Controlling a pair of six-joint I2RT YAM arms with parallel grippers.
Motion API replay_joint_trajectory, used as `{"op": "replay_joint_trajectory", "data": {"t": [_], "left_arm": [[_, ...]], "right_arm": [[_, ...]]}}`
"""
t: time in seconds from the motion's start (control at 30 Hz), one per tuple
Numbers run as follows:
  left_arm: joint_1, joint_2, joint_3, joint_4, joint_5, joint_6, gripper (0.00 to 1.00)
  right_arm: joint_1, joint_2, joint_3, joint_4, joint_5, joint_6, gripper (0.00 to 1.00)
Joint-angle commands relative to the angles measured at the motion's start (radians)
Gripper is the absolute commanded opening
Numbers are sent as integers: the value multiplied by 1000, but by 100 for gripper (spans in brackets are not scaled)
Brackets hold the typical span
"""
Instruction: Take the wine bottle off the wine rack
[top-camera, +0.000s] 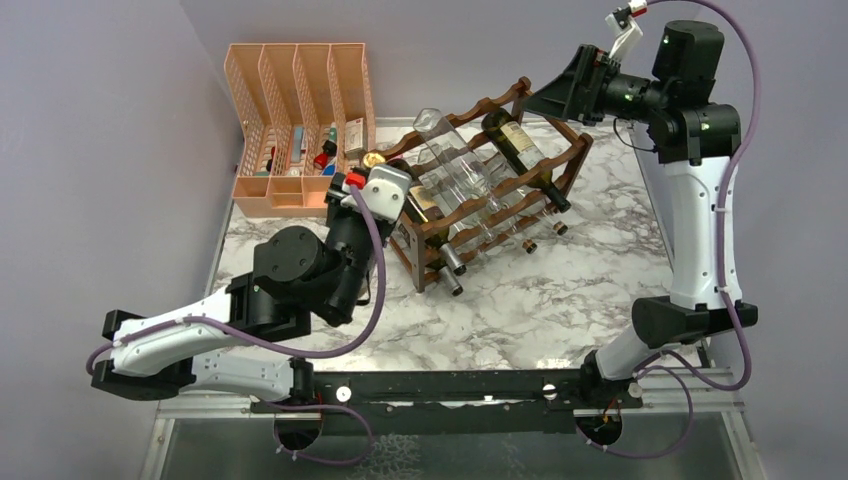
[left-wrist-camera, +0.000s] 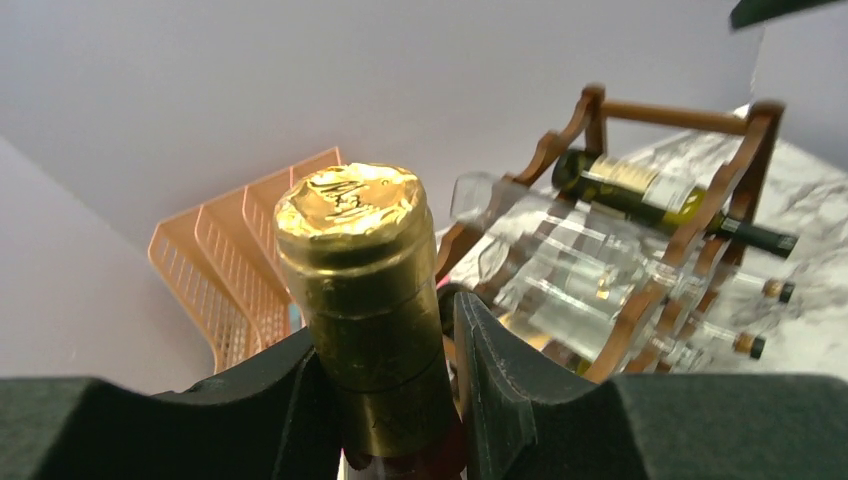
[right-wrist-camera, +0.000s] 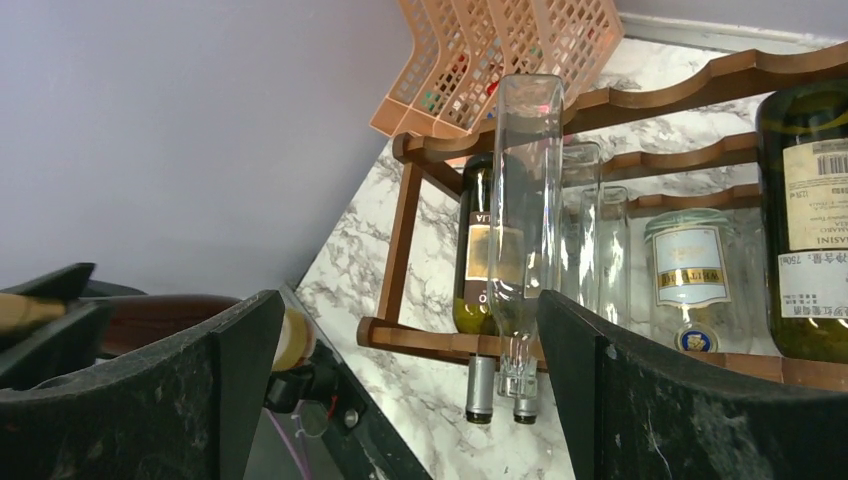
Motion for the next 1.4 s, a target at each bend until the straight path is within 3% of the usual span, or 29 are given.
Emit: {"op": "replay_joint_trajectory", "data": {"t": [0.0, 0.2, 0.27, 0.33, 0.43, 0.5, 0.6, 0.77, 1.03, 1.37], "left_arm": [[-2, -138, -85, 68, -49, -40, 0], [7, -154, -177, 41, -28, -113, 0], [90, -129, -202, 9, 68, -196, 0], [204, -95, -195, -45, 172, -267, 0], [458, -94, -207, -97, 372, -387, 0], [547, -101, -220, -105, 442, -418, 0], [642, -109, -257, -76, 491, -422, 0], [836, -164, -401, 103, 485, -427, 0], [1309, -117, -497, 219, 713, -617, 0], [1404, -53, -531, 372, 655, -545, 0]], "right_arm": [[23, -3, 11, 32, -40, 19, 100], [43, 0, -18, 48, -39, 32, 100], [44, -23, -69, 68, -24, 26, 100], [44, -25, -80, 66, -27, 22, 100], [43, -29, -86, 53, -20, 12, 100], [44, -34, -92, 50, -14, 7, 100], [44, -35, -103, 51, -20, 6, 100], [44, -39, -126, 67, -41, 9, 100], [44, -35, -99, 17, -58, -24, 100], [44, -56, -167, 17, -63, -42, 100]]}}
